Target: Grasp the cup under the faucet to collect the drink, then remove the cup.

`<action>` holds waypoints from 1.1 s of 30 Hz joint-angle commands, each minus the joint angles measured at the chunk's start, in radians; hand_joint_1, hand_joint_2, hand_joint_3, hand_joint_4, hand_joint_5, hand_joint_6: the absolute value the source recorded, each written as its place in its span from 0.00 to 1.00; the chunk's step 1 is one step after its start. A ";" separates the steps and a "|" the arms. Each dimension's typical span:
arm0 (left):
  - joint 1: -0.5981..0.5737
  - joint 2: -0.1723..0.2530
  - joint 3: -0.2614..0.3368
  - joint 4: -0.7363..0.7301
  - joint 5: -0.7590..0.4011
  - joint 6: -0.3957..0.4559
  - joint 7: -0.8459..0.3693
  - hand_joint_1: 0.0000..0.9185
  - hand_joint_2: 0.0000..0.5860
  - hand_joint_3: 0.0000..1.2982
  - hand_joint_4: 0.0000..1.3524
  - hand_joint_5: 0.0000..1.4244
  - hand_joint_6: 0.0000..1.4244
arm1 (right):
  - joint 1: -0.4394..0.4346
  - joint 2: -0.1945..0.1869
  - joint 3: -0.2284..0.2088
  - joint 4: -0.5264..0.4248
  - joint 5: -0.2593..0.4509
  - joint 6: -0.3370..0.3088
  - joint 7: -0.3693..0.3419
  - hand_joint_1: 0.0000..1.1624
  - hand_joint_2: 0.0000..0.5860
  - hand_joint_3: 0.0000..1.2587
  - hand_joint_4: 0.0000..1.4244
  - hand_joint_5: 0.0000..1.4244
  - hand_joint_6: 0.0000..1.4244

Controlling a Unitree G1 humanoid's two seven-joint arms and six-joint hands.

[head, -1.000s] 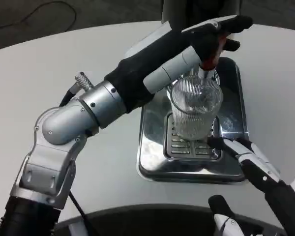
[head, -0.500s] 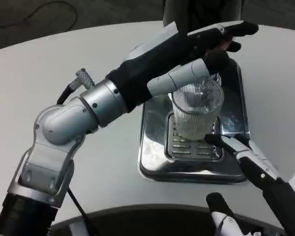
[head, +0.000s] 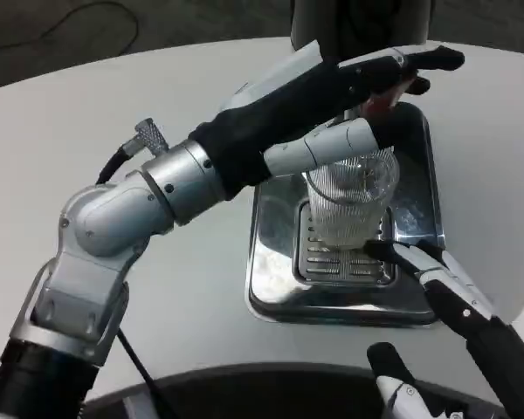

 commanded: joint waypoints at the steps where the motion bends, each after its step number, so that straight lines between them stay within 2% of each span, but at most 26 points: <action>1: 0.010 0.022 -0.035 0.017 0.032 -0.020 -0.044 0.00 0.08 0.15 0.05 0.09 0.01 | 0.004 0.006 0.003 0.004 0.007 0.003 -0.007 0.51 0.83 0.12 0.06 0.00 0.00; 18: 0.008 0.039 -0.049 0.025 0.053 -0.038 -0.047 0.00 0.08 0.16 0.05 0.09 0.01 | -0.017 0.015 0.010 0.016 -0.001 0.005 -0.007 0.51 0.83 0.12 0.06 0.00 0.00; 26: 0.009 0.049 -0.049 0.022 0.059 -0.040 -0.048 0.00 0.08 0.16 0.05 0.09 0.01 | -0.070 0.042 0.001 0.068 -0.021 0.032 -0.037 0.62 0.68 0.11 0.07 0.02 0.01; 28: 0.008 0.050 -0.049 0.023 0.060 -0.039 -0.047 0.00 0.07 0.16 0.05 0.09 0.01 | -0.082 0.047 -0.003 0.084 -0.022 0.040 -0.045 0.68 0.58 0.09 0.07 0.03 0.02; 33: 0.006 0.054 -0.046 0.028 0.060 -0.043 -0.044 0.00 0.05 0.16 0.05 0.09 0.01 | -0.116 0.076 -0.015 0.145 -0.013 0.050 -0.092 0.75 0.46 0.07 0.05 0.02 0.04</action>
